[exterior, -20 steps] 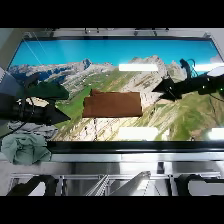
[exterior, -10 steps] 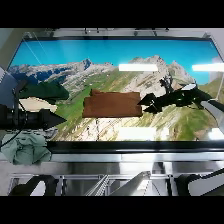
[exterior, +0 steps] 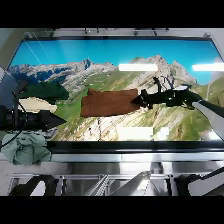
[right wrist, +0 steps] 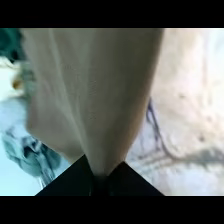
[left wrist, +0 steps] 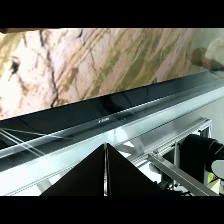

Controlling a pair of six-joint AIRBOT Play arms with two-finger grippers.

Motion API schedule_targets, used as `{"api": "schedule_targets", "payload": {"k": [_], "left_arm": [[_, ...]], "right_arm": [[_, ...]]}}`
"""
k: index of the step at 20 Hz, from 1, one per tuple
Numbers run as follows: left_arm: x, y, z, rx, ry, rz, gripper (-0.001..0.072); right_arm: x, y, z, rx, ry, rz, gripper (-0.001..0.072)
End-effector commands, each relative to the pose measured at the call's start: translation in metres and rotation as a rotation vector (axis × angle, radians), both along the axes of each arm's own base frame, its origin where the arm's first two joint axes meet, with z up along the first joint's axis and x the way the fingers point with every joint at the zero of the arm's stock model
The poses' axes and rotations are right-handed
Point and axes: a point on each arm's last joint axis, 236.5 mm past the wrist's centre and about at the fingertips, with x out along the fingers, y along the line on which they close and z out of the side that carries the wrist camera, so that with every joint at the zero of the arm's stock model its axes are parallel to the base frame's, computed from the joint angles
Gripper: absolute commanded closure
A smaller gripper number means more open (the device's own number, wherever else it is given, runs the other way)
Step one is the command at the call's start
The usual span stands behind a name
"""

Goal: Fold the shirts.

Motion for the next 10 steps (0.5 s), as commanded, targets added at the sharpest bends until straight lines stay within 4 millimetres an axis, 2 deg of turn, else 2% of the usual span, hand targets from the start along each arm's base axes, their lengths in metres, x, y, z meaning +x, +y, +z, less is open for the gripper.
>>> {"api": "schedule_targets", "payload": {"k": [1,2,3,4,5,6,7,9,10], "left_arm": [[0.001,0.001,0.0,0.002,-0.002,0.003,0.0686],[0.0,0.001,0.0,0.002,-0.002,0.002,0.0686],[0.0,0.001,0.0,0.002,-0.002,0.002,0.0686],[0.001,0.001,0.0,0.003,-0.003,0.003,0.0686],[0.001,0.001,0.0,0.003,-0.003,0.003,0.0686],[0.001,0.001,0.0,0.004,-0.004,0.003,0.0686],[0.001,0.001,0.0,0.004,-0.004,0.003,0.0686],[0.002,0.001,-0.001,0.006,-0.006,0.006,0.0686],[0.003,0.002,-0.001,0.008,-0.01,0.01,0.0686]], "right_arm": [[0.039,-0.058,0.044,-0.003,-0.107,-0.18,0.0698],[0.05,-0.099,0.059,-0.046,-0.14,-0.269,0.0698],[0.054,-0.157,0.069,-0.137,-0.16,-0.378,0.0699],[0.048,-0.218,0.074,-0.256,-0.152,-0.485,0.0699],[0.028,-0.288,0.076,-0.411,-0.119,-0.602,0.0699],[-0.002,-0.353,0.076,-0.56,-0.065,-0.71,0.0698],[-0.047,-0.42,0.077,-0.723,0.019,-0.827,0.0699],[-0.125,-0.501,0.077,-0.898,0.163,-0.981,0.0698],[-0.157,-0.527,0.072,-0.922,0.222,-1.03,0.0698]]}}
